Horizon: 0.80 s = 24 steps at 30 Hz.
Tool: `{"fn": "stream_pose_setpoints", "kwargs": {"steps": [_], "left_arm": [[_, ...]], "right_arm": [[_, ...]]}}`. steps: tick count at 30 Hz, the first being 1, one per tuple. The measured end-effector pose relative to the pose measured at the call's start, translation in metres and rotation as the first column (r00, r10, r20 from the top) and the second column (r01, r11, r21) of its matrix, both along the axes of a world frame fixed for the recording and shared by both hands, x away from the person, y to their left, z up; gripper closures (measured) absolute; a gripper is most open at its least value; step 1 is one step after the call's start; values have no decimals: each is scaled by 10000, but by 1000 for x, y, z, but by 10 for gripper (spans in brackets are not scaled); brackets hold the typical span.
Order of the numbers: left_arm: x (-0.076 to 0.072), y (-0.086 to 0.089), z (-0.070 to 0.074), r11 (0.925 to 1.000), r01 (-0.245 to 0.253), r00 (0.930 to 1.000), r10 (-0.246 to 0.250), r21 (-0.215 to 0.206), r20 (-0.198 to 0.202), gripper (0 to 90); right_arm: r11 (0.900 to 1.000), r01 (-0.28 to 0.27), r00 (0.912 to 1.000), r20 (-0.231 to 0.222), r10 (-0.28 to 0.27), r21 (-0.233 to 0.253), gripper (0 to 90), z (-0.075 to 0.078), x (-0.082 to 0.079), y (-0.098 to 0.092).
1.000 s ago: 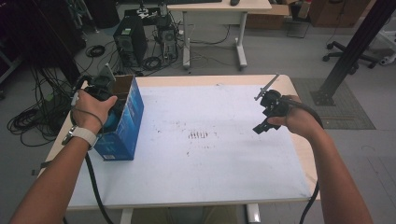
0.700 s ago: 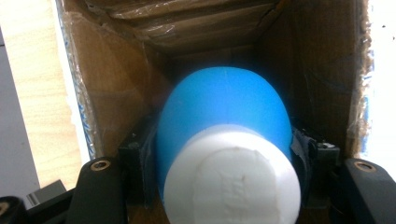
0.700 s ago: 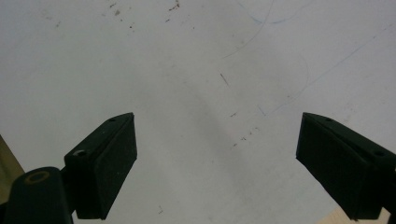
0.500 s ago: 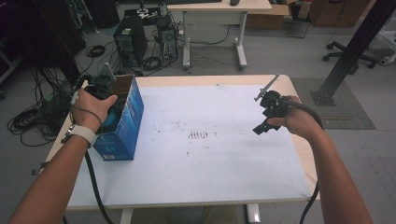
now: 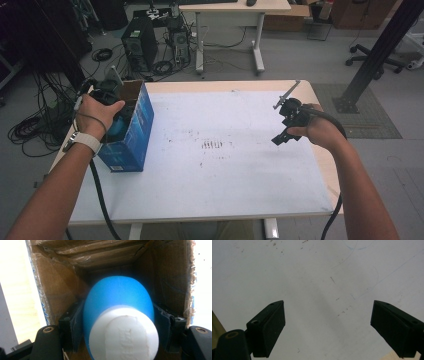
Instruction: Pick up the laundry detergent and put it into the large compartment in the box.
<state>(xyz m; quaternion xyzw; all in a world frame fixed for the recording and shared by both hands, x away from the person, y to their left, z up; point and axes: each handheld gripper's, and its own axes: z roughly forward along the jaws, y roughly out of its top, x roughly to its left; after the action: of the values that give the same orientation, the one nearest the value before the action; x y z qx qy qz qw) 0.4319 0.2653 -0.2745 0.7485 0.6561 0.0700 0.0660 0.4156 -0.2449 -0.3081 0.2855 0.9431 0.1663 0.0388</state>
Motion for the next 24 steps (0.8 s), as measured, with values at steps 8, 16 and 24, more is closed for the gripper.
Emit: {"fn": "stream_pose_setpoints", "kwargs": {"steps": [8,16,24], "left_arm": [[0,1,-1,10000,-5,10000,5,28,13,313],[0,0,-1,10000,73,10000,-73,17,-27,261],[-1,-1,0,9999,118,9999,-118,78,-41,247]], "right_arm": [[10000,-4,10000,-1,4,-14,125,0,0,0],[10000,-10,10000,-8,10,-31,125,0,0,0],[10000,11,10000,-1,-11,-13,125,1,-1,0]]}}
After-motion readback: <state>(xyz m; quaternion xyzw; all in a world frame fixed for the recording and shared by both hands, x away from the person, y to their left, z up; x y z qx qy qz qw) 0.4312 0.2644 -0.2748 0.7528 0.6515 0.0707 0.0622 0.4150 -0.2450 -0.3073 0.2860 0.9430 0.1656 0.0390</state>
